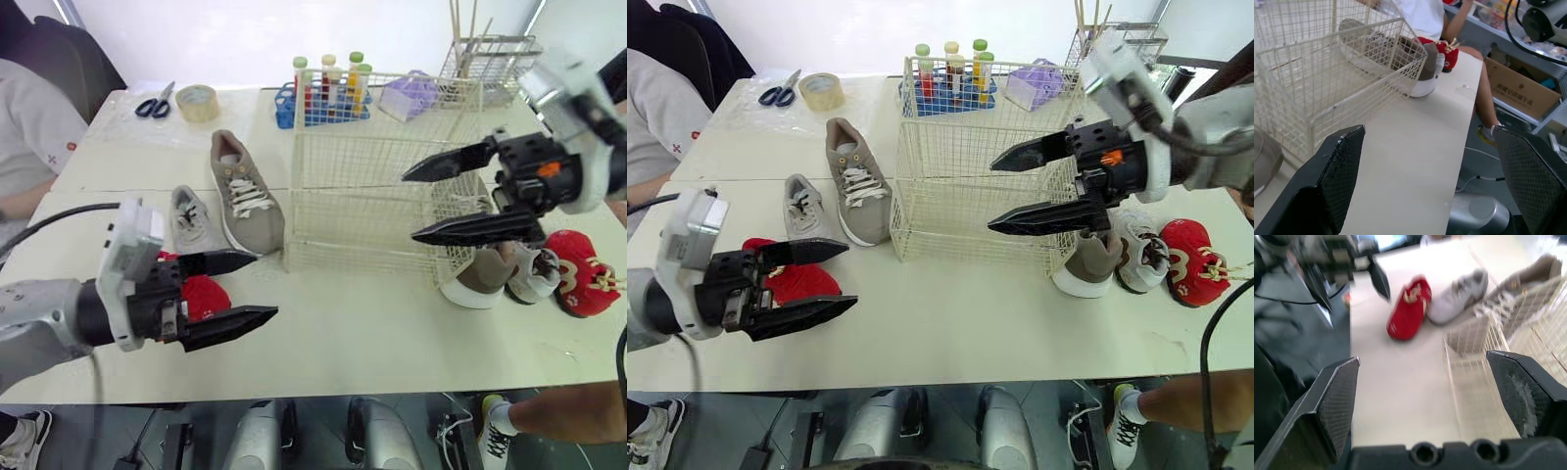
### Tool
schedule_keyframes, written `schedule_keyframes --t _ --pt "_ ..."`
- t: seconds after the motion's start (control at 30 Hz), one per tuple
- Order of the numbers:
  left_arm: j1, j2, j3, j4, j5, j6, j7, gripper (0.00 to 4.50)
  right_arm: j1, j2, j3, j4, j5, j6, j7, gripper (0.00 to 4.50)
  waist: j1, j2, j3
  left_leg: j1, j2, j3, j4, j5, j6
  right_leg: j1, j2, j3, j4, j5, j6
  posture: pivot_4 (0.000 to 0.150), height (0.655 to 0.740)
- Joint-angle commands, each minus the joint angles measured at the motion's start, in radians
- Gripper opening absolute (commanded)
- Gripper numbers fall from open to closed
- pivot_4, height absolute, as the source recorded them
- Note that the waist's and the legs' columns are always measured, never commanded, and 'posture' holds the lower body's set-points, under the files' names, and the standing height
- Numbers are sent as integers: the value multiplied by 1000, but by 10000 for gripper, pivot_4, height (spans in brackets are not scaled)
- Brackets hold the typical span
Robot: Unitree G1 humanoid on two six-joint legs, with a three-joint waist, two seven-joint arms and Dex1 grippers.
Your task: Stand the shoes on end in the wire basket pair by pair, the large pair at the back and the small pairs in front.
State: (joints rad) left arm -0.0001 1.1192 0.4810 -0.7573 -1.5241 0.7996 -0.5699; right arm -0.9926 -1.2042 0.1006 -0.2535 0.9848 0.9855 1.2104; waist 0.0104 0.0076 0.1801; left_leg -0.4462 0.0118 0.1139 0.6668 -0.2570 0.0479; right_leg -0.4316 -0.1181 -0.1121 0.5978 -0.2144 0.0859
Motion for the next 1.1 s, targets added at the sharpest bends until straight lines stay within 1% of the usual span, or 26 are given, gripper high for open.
schedule_keyframes --t 0.03,0.17,0.43,0.57,0.63,0.7,0.73,0.87,0.97,1.03,1.1 --pt "-43 10 -30 -30 -22 -8 28 43170 -25 -28 41 -44 -91 -21 108 45000 2 0 0 0 0 0 0 0 0 0 0 0 0 0 1 1500 7371" --pt "-54 -9 -59 -66 -34 -20 89 43170 29 -24 117 -64 -221 -62 152 45000 0 0 0 1 0 0 0 0 -1 1 0 0 1 0 1 1500 7371" --pt "-32 -63 -127 -154 -22 -46 209 43170 64 13 209 10 -442 -154 188 45000 0 0 0 3 0 0 0 0 -5 1 0 1 3 0 0 1500 7371" --pt "-34 -93 -172 -166 -17 -67 258 43170 85 21 282 36 -587 -252 218 45000 1 0 0 3 0 0 0 2 -4 1 1 0 4 -1 -1 1500 7371" --pt "-30 -120 -209 -179 -3 -75 289 43170 98 38 291 26 -609 -256 221 45000 1 0 0 3 0 0 1 2 -3 1 1 0 4 -1 -1 1500 7371" --pt "-26 -142 -247 -192 23 -76 312 45000 104 64 305 24 -647 -263 208 39562 0 0 0 3 0 0 1 2 -3 2 1 1 5 0 1 1500 7371" --pt "-26 -151 -262 -195 34 -77 321 45000 108 70 314 26 -673 -276 208 36530 0 0 0 3 0 0 1 2 -3 2 1 1 5 0 1 1500 7371" --pt "-39 -174 -295 -197 47 -87 349 45000 111 114 331 43 -745 -306 188 15647 2 0 0 4 0 -1 2 3 -4 1 1 0 8 0 1 1500 7371" --pt "-71 -198 -349 -204 56 -92 379 45000 109 155 327 62 -799 -359 164 429 1 -1 -1 4 0 -2 3 3 -5 2 1 0 11 0 1 1500 7371" --pt "-77 -202 -357 -202 61 -93 382 45000 108 178 321 73 -825 -390 155 429 -2 -1 -1 5 0 -2 5 3 -5 2 1 0 12 0 1 1500 7371" --pt "-78 -200 -353 -195 64 -93 373 45000 113 202 309 92 -848 -486 163 429 -8 -1 -1 5 1 -2 6 4 -5 2 2 0 15 0 1 1500 7371"
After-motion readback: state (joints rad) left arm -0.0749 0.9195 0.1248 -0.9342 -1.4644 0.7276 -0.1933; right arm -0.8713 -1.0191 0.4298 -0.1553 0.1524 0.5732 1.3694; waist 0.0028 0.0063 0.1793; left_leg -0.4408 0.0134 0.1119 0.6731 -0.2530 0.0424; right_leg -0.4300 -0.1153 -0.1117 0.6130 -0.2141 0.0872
